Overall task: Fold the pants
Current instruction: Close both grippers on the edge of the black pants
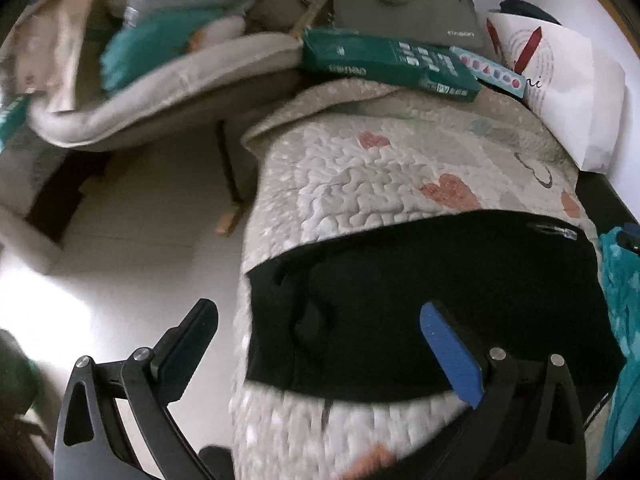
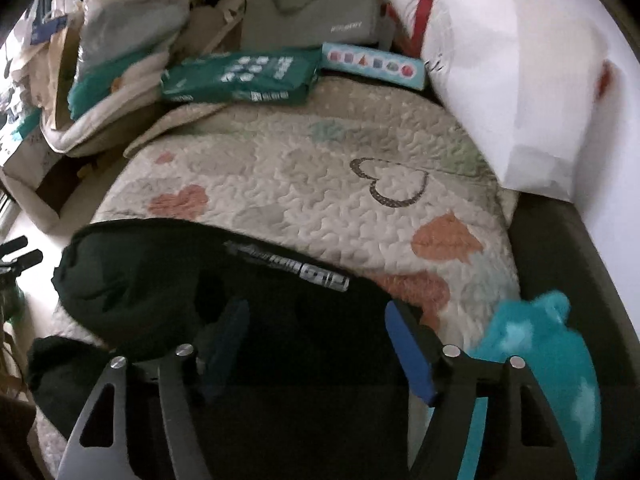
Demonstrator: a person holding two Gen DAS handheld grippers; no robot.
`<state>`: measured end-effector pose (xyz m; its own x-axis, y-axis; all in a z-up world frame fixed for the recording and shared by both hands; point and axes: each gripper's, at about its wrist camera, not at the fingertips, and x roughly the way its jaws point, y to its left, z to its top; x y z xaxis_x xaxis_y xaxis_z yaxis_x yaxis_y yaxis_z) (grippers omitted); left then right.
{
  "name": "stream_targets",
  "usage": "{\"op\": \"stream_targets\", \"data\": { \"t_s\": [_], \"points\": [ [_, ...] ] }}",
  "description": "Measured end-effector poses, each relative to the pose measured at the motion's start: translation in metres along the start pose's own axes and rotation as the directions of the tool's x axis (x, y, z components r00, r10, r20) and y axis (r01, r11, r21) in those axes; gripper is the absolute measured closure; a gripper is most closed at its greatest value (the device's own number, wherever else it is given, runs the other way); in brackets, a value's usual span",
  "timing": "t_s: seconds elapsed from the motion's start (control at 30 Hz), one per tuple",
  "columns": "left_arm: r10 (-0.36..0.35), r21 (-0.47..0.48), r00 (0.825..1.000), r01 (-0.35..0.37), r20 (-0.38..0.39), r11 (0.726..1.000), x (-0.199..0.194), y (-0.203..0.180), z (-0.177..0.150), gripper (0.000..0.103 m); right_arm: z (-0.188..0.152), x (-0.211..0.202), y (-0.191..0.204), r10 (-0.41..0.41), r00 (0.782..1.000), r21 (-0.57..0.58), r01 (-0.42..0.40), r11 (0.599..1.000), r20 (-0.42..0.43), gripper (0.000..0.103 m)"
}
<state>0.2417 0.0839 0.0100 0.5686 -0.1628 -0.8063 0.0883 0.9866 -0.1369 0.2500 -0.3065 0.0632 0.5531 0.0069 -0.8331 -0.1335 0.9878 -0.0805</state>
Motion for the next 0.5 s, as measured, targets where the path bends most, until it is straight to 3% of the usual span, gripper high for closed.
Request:
{"op": "stream_targets", "data": {
  "t_s": [0.27, 0.5],
  "points": [
    [-0.085, 0.107, 0.994, 0.091, -0.062, 0.99, 0.067, -0.004, 0.032, 0.001, 0.035, 0.085, 0.01, 0.157, 0.984, -0.036, -0.161, 0.986, -0.088, 0.03],
    [-0.106, 0.208, 0.981, 0.139, -0.161, 0.968, 0.107, -0.01, 0.03, 0.003, 0.038, 0.127, 0.026, 0.192, 0.966, -0.144, -0.217, 0.965, -0.17, 0.03]
  ]
}}
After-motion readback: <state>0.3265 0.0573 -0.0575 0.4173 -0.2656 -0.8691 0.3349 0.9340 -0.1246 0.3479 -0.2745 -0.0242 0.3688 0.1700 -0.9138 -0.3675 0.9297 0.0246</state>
